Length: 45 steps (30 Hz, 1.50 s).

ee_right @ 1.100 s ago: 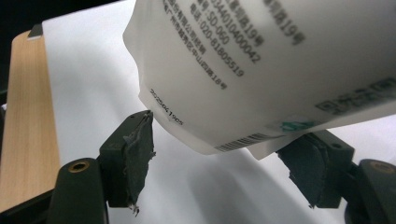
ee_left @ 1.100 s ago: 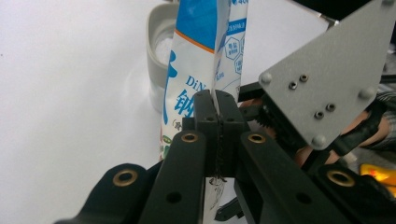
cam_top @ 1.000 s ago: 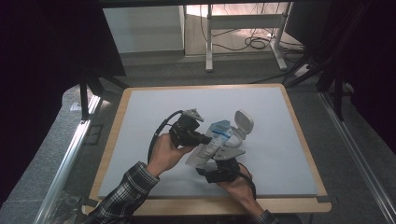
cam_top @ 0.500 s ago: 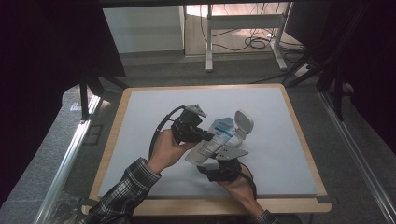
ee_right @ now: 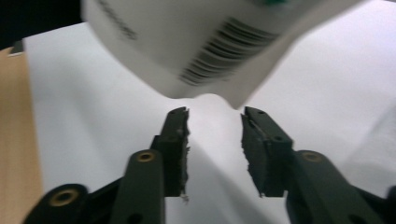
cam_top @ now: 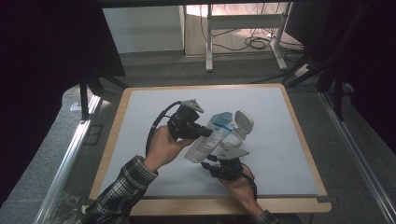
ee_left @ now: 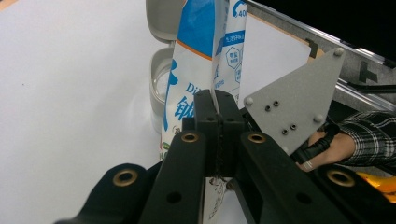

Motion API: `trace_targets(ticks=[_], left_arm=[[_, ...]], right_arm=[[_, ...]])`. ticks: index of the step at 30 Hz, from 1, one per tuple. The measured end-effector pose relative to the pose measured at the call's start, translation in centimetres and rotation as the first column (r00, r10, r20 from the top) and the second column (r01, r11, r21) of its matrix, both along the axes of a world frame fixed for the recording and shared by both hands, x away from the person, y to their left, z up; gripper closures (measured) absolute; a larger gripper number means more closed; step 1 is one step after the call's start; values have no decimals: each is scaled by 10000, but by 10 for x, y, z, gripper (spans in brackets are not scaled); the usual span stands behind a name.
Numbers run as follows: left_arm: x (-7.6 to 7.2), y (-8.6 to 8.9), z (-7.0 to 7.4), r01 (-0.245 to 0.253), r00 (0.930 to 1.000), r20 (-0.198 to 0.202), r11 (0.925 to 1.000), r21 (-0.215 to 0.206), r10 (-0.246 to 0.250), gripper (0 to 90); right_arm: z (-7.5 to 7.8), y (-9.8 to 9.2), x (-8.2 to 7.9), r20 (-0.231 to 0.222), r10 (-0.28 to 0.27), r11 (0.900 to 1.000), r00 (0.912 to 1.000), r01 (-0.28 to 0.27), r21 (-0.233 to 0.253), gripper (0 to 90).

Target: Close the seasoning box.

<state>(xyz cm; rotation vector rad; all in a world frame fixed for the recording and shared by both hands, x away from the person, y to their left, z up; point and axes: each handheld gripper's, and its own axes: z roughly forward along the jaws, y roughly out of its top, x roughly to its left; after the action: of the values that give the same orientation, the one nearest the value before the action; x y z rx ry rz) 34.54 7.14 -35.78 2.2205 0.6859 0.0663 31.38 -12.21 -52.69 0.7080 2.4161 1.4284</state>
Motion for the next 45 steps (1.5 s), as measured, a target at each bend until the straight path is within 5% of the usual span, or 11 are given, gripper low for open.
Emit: trace_targets(ticks=[5, 8, 12, 17, 31, 45], left_arm=[[0, -2, 3, 54, 10000, 28, 10000, -19, -54, 900], [0, -5, 4, 132, 9999, 61, 9999, 8, -132, 900], [0, -9, 5, 186, 9998, 75, 9998, -8, -186, 900], [0, -12, 5, 225, 9997, 87, 9997, -31, -225, 900], [7, -17, 0, 92, 9999, 125, 9991, 406, -97, 900], [17, -29, -3, 147, 9999, -67, 9974, 699, -142, 900]], right_arm=[[1, 0, 3, 153, -229, 9996, 9996, 227, 144, 672], [2, 6, 1, 386, -369, 9991, 9986, 360, 224, 521], [3, 10, 1, 558, -419, 9986, 9976, 399, 359, 484], [5, 10, -1, 869, -487, 9961, 9950, 420, 775, 539], [4, 10, -2, 247, 253, 9888, 9994, -286, 1464, 570], [4, 15, -5, -308, 995, 9775, 9946, -919, 1898, 570]])
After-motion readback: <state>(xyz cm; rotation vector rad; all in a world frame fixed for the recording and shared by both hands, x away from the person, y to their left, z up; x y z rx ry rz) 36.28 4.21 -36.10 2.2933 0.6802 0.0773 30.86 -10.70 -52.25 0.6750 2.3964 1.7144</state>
